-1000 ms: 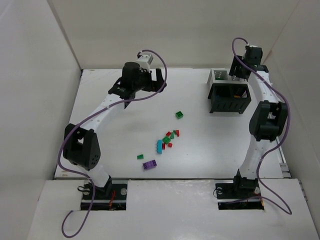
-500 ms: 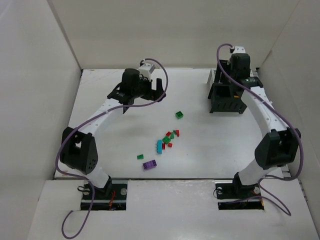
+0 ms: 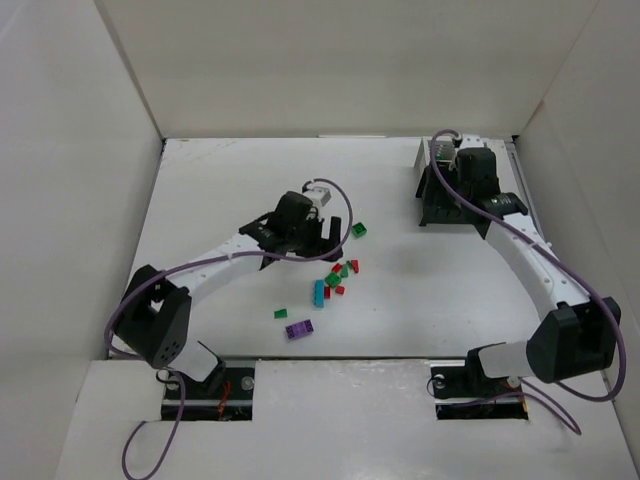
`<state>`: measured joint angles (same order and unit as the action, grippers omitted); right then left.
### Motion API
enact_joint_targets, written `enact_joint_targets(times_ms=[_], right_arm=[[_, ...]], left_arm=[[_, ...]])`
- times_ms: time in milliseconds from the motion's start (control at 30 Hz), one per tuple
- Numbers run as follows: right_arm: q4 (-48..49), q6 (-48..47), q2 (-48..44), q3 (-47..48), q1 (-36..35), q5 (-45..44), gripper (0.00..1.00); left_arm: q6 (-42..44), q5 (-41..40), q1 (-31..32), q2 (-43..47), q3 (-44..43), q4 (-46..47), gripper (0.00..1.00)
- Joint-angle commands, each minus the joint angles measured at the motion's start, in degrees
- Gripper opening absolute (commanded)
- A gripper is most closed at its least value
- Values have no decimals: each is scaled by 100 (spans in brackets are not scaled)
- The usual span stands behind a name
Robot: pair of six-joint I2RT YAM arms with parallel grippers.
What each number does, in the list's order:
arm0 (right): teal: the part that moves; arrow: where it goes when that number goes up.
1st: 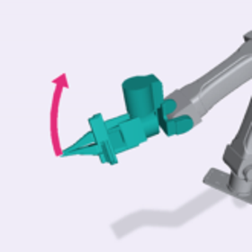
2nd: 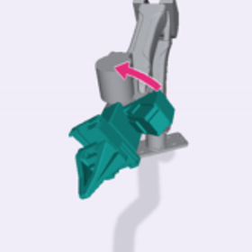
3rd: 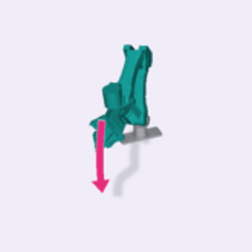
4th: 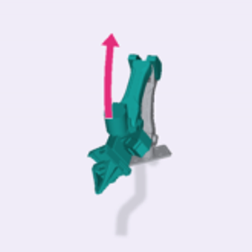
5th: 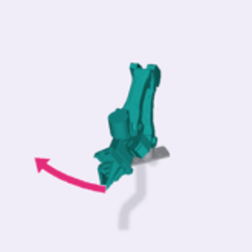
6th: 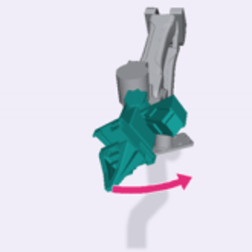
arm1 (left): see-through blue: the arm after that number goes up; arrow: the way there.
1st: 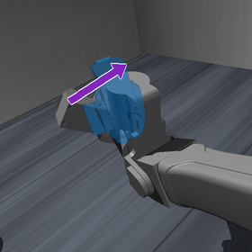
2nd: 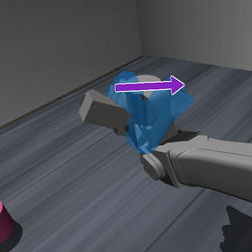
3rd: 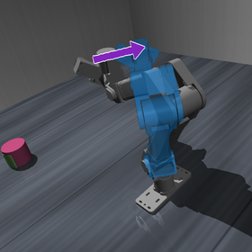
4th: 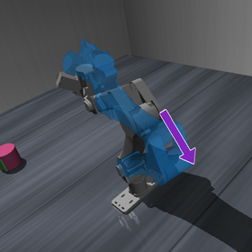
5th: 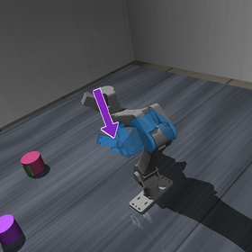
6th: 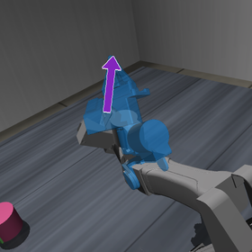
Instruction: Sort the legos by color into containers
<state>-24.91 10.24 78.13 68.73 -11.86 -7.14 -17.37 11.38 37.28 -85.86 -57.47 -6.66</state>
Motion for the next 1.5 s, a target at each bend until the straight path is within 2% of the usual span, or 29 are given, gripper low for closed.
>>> enact_joint_targets(times_ms=[0,133,333,400,733,900,1167,1367,1467], right_arm=[[406,171,-403,-359,-80,290,73],[566,224,-518,-702,-132,555,73],[461,224,-694,-756,-343,381,73],[460,224,-746,-756,-404,319,73],[355,224,-808,-756,-405,151,73],[355,224,-808,-756,-405,98,73],[355,224,-808,-808,-405,46,73],[355,224,-913,-861,-405,46,73],[355,224,-966,-861,-405,-7,73]], left_arm=[[-881,-958,446,544,306,-274,86],[-1453,-1619,1053,545,543,-468,83],[-2015,-1867,1106,536,834,-353,68],[-2095,-1920,1106,536,887,-406,66],[-2060,-2025,1106,307,948,-530,60],[-2113,-2025,1158,176,1010,-530,51],[-2306,-2341,1273,0,957,-635,44],[-2306,-2482,1273,-255,834,-776,34],[-2359,-2482,1273,-255,764,-776,25]])
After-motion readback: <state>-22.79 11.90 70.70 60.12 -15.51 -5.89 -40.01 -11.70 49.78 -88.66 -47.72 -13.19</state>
